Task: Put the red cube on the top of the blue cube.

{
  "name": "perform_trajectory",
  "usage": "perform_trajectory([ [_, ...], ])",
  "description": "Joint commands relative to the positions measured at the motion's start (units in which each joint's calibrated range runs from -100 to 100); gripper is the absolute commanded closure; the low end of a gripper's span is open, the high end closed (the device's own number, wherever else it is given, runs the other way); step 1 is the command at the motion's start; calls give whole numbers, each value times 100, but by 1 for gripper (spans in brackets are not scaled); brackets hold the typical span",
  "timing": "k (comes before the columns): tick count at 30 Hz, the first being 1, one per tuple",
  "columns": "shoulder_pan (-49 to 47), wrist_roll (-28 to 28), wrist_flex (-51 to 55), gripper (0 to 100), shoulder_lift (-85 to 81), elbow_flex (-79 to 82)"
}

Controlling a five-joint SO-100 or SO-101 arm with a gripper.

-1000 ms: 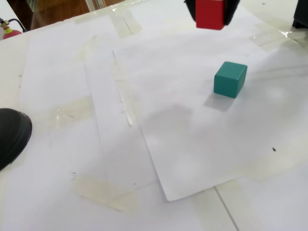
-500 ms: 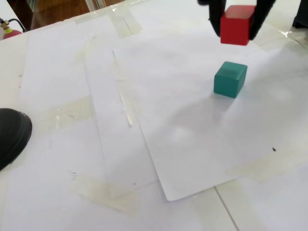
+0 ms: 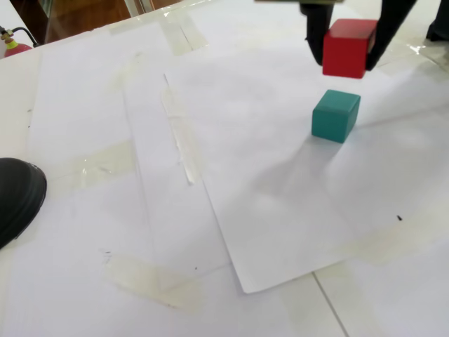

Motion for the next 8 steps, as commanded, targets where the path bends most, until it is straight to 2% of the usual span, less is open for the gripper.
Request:
perform_trajectory([
  [1, 27, -49, -86, 87, -74, -158],
  [8, 27, -49, -273, 87, 98, -167],
])
